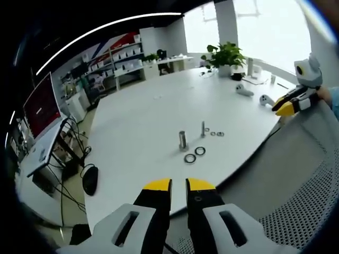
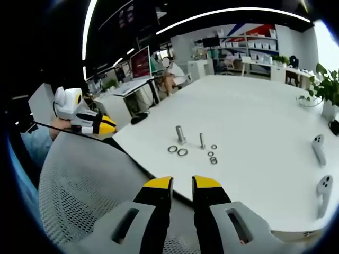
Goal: Place the washer onto the threaded stud by aligning its center hole with the stud, sliding it down to the base, and recovering from edge contact or off-axis alignment until the washer reaches the visible bottom stop.
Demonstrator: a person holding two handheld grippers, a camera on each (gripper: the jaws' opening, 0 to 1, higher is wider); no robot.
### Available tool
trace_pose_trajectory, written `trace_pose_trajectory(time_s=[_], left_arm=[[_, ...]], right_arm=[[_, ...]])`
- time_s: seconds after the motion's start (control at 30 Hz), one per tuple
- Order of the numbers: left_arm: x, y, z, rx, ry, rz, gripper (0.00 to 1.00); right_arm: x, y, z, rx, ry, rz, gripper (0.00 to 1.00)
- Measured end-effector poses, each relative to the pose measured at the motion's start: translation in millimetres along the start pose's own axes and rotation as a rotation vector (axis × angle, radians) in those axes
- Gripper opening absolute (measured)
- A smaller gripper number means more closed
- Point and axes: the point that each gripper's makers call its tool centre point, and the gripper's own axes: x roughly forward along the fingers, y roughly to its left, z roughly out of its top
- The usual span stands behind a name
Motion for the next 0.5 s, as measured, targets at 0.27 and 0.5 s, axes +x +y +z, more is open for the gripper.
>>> trace_pose_trajectory(time_s=[0.27,0.5], left_arm=[[-0.1,-3.3,-0.8,0.011,0.007,-0.019,0.10],[-0.3,-3.9,1.0,0.012,-0.002,-0.024,0.10]], right_arm=[[0.1,-5.2,2.4,0.007,-0.011,-0.031,0.17],[0.5,-4.8,1.6,0.012,-0.013,-0.039,0.17]])
